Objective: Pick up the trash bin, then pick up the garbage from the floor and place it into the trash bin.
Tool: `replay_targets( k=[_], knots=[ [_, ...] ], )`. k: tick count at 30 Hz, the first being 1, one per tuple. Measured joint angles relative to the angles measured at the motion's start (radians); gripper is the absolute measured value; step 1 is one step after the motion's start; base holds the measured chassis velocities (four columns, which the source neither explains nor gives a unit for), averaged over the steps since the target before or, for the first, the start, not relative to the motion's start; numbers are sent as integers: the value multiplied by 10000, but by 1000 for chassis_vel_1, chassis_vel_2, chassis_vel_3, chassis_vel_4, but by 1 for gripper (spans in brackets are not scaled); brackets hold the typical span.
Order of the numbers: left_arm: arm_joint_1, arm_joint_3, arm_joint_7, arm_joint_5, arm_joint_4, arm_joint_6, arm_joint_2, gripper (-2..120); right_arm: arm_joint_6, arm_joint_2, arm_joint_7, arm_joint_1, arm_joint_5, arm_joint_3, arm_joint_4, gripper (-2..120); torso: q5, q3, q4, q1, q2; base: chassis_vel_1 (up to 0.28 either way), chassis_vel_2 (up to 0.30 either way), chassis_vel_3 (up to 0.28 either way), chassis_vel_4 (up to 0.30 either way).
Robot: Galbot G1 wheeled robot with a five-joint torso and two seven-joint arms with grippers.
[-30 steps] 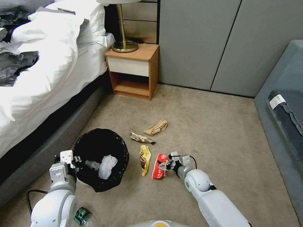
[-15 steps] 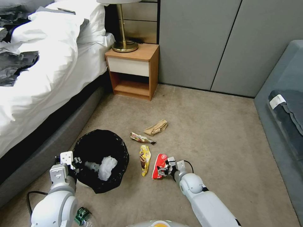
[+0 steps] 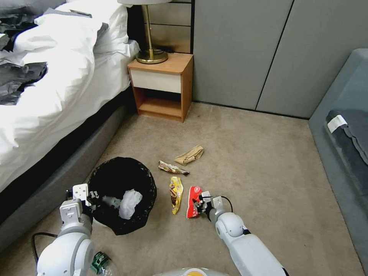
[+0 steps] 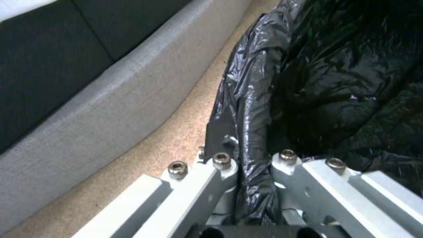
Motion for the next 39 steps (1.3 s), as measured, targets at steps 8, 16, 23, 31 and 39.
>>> replay_targets(
  k=[8, 16, 23, 31, 39],
  knots=[
    [-8, 29, 0, 1, -29, 0, 15, 1, 265, -67, 168, -19, 3, 45, 187, 0, -2, 0, 0, 0, 0, 0, 0, 0, 0],
    [-7, 16, 1, -17, -51, 0, 46, 1, 490, -189, 301, -28, 58, 140, 763, 0, -1, 0, 0, 0, 0, 0, 0, 0, 0],
    [-10, 12, 5, -42, -53, 0, 78, 1, 972, -446, 476, -120, -3, 130, 1763, 0, -1, 0, 0, 0, 0, 0, 0, 0, 0],
    [-19, 59, 10, -78, -1, 4, 98, 1, 2698, -812, -183, -69, -432, -89, 4652, 0, -1, 0, 0, 0, 0, 0, 0, 0, 0],
    [-73, 85, 13, -102, 27, 27, 121, 1, 4026, -1463, -2403, 449, -424, -901, 6496, 0, -3, 0, -1, -1, 0, 0, 0, 0, 0]
  ],
)
